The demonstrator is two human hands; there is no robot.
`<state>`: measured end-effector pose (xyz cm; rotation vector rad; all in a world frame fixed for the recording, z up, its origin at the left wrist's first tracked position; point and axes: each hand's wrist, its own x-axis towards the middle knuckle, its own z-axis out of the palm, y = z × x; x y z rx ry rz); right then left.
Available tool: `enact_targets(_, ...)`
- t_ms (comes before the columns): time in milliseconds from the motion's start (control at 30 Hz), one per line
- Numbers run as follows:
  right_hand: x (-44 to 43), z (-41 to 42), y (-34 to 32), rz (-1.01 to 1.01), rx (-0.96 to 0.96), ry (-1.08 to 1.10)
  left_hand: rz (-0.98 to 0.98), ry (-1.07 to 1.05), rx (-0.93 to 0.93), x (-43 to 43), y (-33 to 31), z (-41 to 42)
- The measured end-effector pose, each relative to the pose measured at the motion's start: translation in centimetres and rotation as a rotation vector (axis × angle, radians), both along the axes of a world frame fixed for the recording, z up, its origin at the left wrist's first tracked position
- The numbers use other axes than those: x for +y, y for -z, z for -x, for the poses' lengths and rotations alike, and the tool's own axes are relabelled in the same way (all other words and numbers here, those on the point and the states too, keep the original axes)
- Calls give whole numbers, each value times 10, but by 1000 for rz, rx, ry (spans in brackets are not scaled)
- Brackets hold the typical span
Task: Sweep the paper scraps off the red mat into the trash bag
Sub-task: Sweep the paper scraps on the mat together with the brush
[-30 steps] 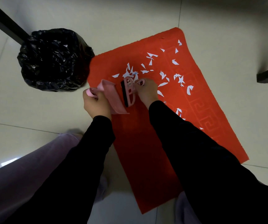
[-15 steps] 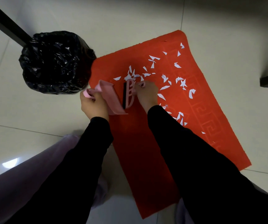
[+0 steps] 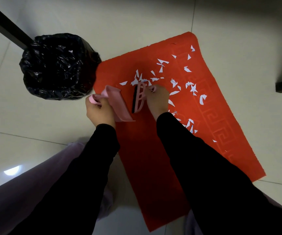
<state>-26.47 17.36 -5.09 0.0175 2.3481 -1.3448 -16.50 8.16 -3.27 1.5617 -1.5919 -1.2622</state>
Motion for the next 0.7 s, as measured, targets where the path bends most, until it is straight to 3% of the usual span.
enact_targets(100,-2,4,2,3,-45,-49,4,-7,5,-3,1,-1)
enact_targets(300,15,18,3,-131,73,93,-12,-21,-17,-7,1,1)
enact_targets(533,-20,10,-1,-11,26,-130,-1,-22,2,-8,1,6)
enact_targets(700,-3,21,14,-91,31,3,1,-28,-11,-8,3,9)
